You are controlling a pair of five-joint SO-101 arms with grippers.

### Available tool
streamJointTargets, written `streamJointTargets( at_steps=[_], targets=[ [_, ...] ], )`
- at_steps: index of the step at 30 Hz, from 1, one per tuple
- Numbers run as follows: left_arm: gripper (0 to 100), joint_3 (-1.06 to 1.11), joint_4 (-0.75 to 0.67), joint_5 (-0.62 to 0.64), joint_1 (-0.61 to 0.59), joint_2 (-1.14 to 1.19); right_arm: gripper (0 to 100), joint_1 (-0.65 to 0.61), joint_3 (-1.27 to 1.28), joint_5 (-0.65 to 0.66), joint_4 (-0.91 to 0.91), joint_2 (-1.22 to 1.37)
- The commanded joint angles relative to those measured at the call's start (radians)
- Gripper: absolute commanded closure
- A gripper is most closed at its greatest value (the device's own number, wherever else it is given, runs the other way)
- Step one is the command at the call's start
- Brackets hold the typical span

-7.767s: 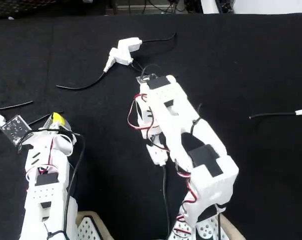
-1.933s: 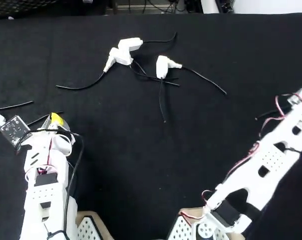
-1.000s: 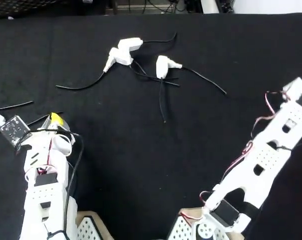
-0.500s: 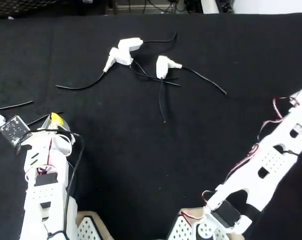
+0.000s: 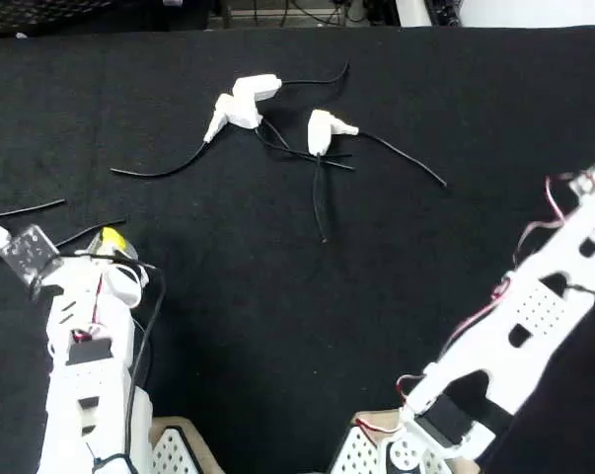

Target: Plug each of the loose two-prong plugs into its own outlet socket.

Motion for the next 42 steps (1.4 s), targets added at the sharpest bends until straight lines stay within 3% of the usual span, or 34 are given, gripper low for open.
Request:
streamJointTargets(
  at_steps=[1,4,7,12,17,20,25,33,42],
  targets=[
    [92,-0.239,0.387,-0.117,-0.104,-0.017,98.6,-0.109,-0.022,0.068,0.232,-0.214],
    [81,-0.367,0.634,-0.233,-0.203,-0.006,98.6,-0.181,-0.022,0.132,0.408,-0.278],
    [72,-0.371,0.675,-0.201,-0.262,-0.015,98.6,-0.224,0.038,0.183,0.411,-0.294],
    [73,-0.401,0.684,-0.193,-0.352,-0.006,98.6,-0.252,0.182,0.216,0.41,-0.286],
    [73,-0.495,0.847,-0.19,-0.361,-0.003,98.6,-0.311,0.354,0.321,0.408,-0.288],
    [73,-0.51,0.862,-0.176,-0.364,0.021,98.6,-0.35,0.407,0.351,0.408,-0.288],
    [73,-0.634,0.876,-0.18,-0.369,0.296,98.6,-0.394,0.47,0.39,0.408,-0.288],
    [73,-1.003,1.016,-0.172,-0.42,0.882,98.6,-0.393,0.532,0.388,0.408,-0.286],
    [77,-1.135,1.046,-0.127,-0.414,1.045,98.6,-0.393,0.536,0.388,0.404,-0.285]
  ],
)
